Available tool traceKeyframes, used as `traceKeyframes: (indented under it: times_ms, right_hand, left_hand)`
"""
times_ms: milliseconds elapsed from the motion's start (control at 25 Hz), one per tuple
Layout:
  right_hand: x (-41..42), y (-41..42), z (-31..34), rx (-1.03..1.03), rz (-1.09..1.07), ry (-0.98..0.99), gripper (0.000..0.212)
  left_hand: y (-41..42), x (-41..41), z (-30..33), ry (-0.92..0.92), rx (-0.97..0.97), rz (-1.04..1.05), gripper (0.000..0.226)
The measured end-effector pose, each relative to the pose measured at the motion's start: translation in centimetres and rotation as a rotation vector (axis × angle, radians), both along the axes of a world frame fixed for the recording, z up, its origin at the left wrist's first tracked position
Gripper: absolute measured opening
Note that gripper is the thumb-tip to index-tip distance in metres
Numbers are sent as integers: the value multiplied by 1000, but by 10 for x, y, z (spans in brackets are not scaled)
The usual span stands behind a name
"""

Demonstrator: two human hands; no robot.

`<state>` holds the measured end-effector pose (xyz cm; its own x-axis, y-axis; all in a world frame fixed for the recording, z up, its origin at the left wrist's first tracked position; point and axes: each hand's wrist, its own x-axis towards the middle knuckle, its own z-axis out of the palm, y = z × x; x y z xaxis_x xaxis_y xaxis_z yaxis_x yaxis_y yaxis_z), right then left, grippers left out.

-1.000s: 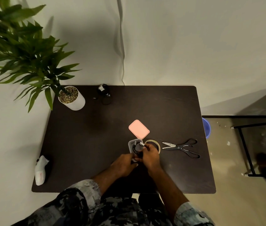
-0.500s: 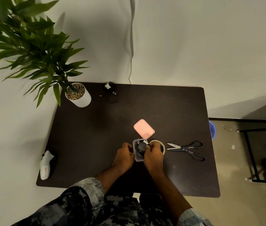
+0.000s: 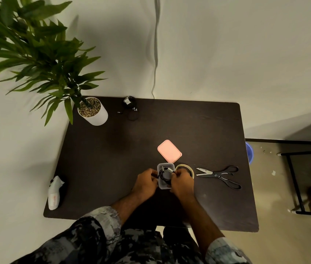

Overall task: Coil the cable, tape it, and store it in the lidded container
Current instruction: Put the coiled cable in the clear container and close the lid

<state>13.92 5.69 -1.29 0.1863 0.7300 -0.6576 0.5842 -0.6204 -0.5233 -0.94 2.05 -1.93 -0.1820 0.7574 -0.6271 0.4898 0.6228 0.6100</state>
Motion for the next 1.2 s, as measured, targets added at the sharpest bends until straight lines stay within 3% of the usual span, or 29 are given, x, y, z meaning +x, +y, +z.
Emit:
traceKeyframes:
  times_ms: [160,320,640,960,1160,1200]
  right_hand:
    - [-3,2,6,52,107,-142,16]
    - [-3,10,6,-98,169,-203,32]
    - [7,9,7,-81,426,-333,21]
    - [18,10,7,-9,583,-253,18]
    - [16,6,5,-36,658,-294,29]
    - [14,5,4,-46,661,-312,33]
  left_hand:
    - [1,2,-4,11,31,18,25]
    - [4,7,0,15,55,-45,28]
    - [12,12,2,233,43,-282,30]
    - [16,8,-8,299,5,-372,24]
    - [13,5,-9,266,15,-195,6]
    - [13,5,-10,238,5,-143,13]
